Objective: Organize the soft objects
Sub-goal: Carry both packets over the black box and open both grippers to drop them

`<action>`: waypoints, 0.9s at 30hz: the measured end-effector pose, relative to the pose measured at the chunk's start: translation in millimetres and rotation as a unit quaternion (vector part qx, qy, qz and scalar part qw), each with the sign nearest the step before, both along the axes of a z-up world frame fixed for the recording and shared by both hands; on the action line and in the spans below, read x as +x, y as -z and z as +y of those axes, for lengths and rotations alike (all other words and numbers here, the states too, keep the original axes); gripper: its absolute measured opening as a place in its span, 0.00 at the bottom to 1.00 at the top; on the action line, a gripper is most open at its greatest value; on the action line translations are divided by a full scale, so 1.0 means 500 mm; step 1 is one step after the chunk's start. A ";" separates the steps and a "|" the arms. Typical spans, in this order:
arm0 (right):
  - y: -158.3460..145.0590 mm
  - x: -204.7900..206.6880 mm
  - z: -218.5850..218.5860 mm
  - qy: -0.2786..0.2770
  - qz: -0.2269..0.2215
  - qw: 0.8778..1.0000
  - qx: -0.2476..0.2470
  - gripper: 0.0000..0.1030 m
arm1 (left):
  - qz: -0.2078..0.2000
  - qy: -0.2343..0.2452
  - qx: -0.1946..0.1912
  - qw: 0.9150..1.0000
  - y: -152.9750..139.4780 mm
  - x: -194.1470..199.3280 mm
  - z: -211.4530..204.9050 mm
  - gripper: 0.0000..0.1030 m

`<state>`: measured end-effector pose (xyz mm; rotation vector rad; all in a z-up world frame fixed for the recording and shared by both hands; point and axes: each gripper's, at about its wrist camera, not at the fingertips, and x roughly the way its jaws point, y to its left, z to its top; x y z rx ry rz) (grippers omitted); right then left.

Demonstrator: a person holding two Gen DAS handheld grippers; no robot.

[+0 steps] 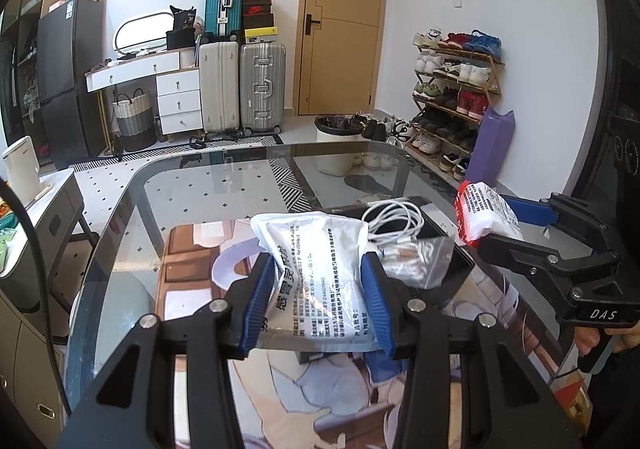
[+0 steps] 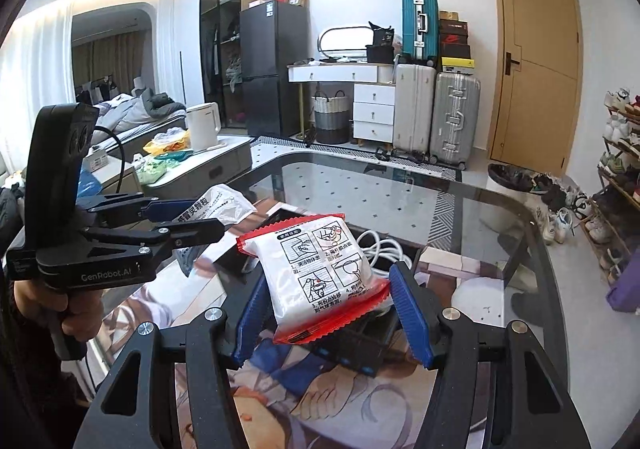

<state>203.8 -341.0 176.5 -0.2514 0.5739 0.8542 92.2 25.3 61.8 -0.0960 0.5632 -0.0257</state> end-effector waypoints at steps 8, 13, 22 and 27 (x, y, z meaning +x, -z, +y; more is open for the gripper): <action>0.008 0.047 0.011 0.014 0.010 1.000 -0.006 0.59 | 0.004 -0.002 -0.004 1.000 0.004 0.046 0.004 0.43; 0.025 0.065 0.020 0.011 0.019 1.000 -0.017 0.59 | 0.011 0.004 -0.001 1.000 0.015 0.069 -0.003 0.43; 0.062 0.096 0.060 -0.001 0.026 0.998 -0.054 0.59 | 0.025 0.014 0.010 1.000 0.038 0.113 -0.021 0.43; 0.089 0.116 0.077 0.003 0.030 0.996 -0.081 0.59 | 0.039 0.021 0.011 0.999 0.058 0.136 -0.027 0.43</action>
